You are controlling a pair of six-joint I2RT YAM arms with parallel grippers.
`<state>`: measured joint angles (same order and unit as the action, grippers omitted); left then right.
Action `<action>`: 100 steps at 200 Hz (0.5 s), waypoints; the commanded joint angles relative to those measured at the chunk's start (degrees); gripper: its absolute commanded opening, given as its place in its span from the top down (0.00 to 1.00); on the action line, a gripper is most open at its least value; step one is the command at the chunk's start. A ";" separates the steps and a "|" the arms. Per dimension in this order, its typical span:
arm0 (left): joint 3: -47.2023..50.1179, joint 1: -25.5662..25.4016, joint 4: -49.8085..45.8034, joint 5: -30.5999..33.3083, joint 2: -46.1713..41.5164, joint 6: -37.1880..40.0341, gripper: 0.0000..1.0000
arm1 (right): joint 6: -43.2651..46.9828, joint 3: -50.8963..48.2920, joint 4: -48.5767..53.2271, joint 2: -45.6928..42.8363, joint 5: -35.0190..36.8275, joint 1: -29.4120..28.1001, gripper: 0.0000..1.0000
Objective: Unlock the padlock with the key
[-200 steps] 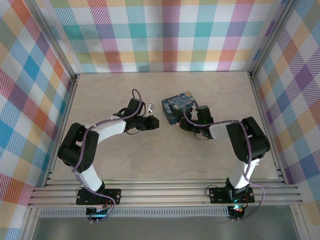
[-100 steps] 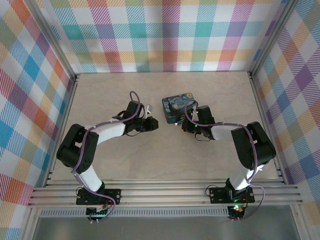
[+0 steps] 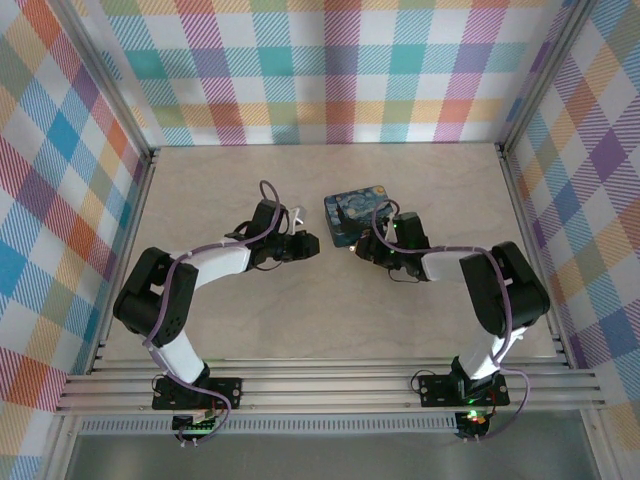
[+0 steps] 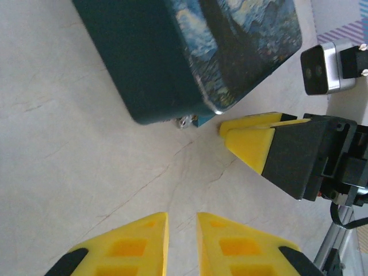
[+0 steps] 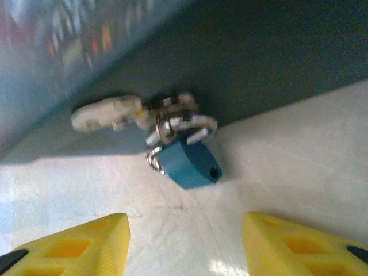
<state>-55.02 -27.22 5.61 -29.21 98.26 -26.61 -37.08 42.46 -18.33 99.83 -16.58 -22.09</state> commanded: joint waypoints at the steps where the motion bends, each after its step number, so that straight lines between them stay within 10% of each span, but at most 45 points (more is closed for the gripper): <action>1: -1.98 0.02 2.37 -1.81 1.81 -0.73 0.80 | -1.72 2.69 -1.21 3.12 -0.38 0.00 0.44; 100: -4.61 0.04 3.41 -2.10 5.78 -1.51 0.80 | 4.72 15.56 14.24 10.21 2.35 -0.85 0.49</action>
<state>-57.60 -27.22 7.73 -30.52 103.24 -27.66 -35.66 55.64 -10.11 107.96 -15.51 -22.26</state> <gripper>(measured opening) 0.199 0.525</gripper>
